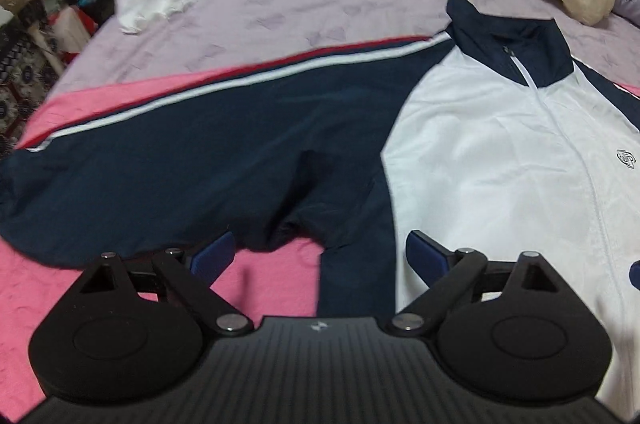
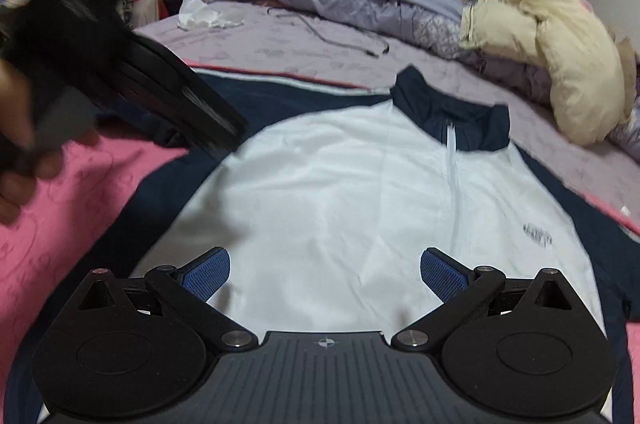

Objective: Fold clothes

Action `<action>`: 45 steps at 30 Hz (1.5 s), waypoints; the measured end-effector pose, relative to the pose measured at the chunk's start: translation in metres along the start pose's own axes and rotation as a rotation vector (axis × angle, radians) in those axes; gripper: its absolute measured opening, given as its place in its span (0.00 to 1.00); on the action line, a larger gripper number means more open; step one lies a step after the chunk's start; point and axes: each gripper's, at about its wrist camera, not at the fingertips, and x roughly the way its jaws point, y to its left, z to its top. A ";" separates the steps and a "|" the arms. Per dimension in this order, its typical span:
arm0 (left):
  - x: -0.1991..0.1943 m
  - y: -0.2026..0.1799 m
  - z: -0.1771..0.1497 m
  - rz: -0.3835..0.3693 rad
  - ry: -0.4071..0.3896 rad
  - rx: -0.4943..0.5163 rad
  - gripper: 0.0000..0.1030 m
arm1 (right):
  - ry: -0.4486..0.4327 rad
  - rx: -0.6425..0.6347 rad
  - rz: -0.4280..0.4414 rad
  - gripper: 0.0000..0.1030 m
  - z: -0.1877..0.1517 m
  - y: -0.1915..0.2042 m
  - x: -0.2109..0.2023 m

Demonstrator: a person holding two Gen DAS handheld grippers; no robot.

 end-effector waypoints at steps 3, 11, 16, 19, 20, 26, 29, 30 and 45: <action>0.022 -0.009 0.005 0.010 -0.004 0.069 0.93 | 0.014 -0.023 -0.008 1.00 0.004 0.012 0.011; 0.020 -0.017 0.024 0.090 -0.220 0.195 0.87 | 0.069 -0.037 0.065 1.00 -0.009 0.011 0.039; 0.034 -0.017 0.020 0.090 -0.195 0.265 0.91 | 0.069 -0.011 0.088 1.00 -0.009 0.009 0.040; 0.053 -0.012 0.026 0.071 -0.183 0.262 0.91 | 0.050 -0.005 0.067 1.00 -0.003 0.012 0.037; 0.057 -0.009 0.034 0.058 -0.179 0.250 0.92 | 0.034 -0.004 0.051 1.00 0.003 0.013 0.034; 0.084 0.008 0.063 0.089 -0.143 0.178 0.92 | 0.006 -0.007 0.032 1.00 0.040 0.030 0.078; 0.098 0.018 0.076 0.080 -0.145 0.156 0.92 | 0.017 0.021 -0.010 1.00 0.034 0.036 0.091; 0.104 0.020 0.081 0.074 -0.148 0.157 0.92 | 0.020 0.041 -0.013 1.00 0.033 0.036 0.090; 0.148 0.047 0.152 0.078 -0.069 -0.045 0.93 | 0.015 0.074 0.000 1.00 0.029 0.028 0.095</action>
